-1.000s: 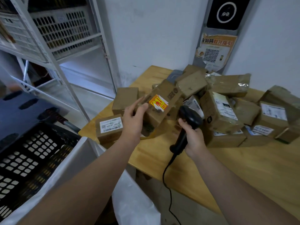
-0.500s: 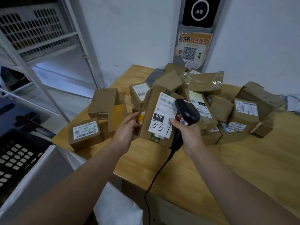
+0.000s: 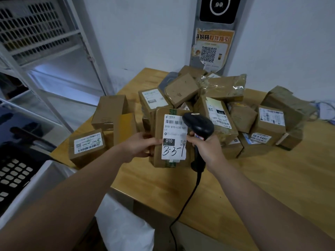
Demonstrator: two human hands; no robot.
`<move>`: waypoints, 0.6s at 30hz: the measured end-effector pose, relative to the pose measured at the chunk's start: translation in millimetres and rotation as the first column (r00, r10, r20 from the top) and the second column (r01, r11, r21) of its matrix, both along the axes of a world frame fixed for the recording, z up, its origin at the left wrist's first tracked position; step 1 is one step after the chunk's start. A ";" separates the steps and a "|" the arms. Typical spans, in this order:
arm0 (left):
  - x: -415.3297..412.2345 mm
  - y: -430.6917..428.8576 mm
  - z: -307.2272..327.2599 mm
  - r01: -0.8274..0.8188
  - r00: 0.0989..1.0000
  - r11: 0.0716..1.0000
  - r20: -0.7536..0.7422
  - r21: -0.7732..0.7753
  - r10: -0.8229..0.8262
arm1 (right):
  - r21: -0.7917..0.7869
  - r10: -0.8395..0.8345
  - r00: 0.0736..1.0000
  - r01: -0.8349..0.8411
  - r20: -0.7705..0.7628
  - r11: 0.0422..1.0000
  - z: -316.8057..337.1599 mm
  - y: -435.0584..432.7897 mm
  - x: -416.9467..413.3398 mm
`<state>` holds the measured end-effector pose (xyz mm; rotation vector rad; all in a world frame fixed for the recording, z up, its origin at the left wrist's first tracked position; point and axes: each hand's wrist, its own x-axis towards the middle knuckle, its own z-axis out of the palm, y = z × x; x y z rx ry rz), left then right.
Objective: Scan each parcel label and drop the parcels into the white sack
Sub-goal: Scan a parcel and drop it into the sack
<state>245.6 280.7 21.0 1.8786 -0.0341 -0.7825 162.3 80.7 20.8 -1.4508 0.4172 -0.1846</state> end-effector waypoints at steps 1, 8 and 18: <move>-1.3 -2.8 -5.4 -0.033 0.999 0.999 0.034 0.007 0.033 | -0.039 -0.009 1.000 0.009 0.004 0.999 0.2 -0.1 -1.6; -9.9 -17.5 -48.6 -0.217 0.964 0.973 0.176 0.080 0.201 | -0.097 0.063 0.986 -0.078 -0.152 0.992 -14.0 4.6 -21.6; -4.8 -16.4 -57.1 -0.282 0.953 0.960 0.120 0.001 0.279 | -0.141 0.032 0.983 -0.058 -0.181 0.988 -20.4 4.8 -31.1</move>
